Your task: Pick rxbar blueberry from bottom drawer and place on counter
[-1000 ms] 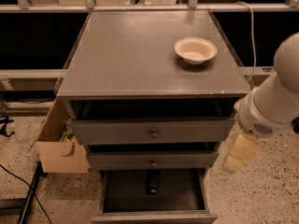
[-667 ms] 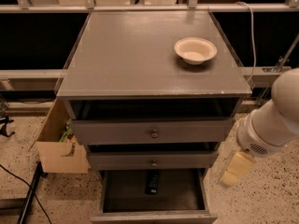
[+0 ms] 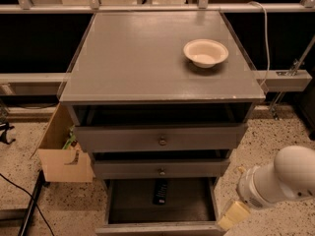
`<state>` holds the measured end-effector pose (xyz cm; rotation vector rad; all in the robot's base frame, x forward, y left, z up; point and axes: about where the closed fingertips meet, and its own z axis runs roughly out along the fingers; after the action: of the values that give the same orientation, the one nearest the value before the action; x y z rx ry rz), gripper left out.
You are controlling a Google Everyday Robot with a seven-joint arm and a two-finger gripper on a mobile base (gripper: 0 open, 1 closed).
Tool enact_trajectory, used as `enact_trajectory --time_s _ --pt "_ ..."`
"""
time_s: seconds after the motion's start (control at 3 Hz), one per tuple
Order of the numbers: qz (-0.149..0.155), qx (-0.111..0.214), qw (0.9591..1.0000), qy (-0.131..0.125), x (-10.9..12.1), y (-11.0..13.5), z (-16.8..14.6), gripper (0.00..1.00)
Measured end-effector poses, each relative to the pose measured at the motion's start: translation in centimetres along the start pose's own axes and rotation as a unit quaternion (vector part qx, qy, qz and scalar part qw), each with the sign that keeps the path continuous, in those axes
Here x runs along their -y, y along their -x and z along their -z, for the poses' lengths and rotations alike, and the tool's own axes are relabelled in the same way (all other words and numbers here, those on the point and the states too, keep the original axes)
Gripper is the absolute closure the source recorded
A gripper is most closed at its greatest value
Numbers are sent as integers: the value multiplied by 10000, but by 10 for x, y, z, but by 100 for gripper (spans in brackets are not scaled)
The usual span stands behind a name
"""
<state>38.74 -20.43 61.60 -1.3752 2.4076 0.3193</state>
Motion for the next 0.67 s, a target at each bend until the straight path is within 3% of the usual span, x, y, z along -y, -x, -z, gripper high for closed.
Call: enact_trajectory --time_s 0.67 --pt "-1 15 10000 75 4 -10 -28 0"
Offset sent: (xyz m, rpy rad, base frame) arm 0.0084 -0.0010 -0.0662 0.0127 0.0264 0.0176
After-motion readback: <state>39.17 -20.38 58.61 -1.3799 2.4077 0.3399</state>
